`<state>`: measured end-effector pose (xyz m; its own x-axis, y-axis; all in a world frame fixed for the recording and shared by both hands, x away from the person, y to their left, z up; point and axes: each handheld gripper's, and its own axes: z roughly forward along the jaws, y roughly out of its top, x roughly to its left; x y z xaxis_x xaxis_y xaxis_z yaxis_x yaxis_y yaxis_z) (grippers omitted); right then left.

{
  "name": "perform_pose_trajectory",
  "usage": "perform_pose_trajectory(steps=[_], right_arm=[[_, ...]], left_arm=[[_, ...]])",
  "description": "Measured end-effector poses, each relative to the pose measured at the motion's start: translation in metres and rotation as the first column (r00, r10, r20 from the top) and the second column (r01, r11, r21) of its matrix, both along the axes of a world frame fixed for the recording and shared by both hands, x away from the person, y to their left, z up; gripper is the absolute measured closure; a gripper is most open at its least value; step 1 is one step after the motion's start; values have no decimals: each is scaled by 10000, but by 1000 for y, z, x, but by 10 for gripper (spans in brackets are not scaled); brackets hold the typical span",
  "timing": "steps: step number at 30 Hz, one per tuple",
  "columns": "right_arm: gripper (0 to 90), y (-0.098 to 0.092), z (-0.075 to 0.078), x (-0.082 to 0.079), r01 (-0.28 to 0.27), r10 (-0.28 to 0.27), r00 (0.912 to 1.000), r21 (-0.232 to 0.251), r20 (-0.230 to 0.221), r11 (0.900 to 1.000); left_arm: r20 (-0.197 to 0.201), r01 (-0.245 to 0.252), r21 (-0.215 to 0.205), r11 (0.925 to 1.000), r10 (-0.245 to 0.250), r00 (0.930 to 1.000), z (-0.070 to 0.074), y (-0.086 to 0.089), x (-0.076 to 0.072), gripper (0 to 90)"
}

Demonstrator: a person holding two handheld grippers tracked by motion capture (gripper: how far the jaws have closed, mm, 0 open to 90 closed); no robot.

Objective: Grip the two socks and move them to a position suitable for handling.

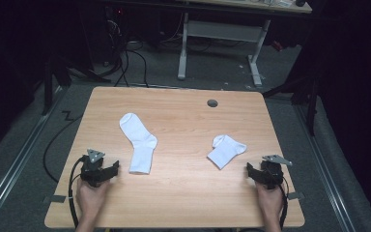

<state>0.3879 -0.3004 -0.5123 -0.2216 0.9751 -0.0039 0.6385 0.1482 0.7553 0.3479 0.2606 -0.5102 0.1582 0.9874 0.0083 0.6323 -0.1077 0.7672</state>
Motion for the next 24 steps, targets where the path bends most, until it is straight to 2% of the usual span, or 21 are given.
perform_pose_trajectory(steps=[16, 18, 21, 24], right_arm=[[328, 0, 0, 0, -121, 121, 9999, -2, 4, 9999], [327, 0, 0, 0, -115, 115, 9999, 20, 16, 9999], [326, 0, 0, 0, -112, 112, 9999, 29, -13, 9999], [326, 0, 0, 0, -108, 108, 9999, 38, -3, 9999]], left_arm=[[-1, 9, -116, 9999, -9, 10000, 0, 1, 1, 307], [-20, 191, 12, 9998, -191, 9998, 0, 1, 1, 308], [11, 203, 24, 9998, -203, 9998, 0, 2, 0, 328], [33, 184, -163, 9997, -183, 9998, 1, 3, -1, 346]])
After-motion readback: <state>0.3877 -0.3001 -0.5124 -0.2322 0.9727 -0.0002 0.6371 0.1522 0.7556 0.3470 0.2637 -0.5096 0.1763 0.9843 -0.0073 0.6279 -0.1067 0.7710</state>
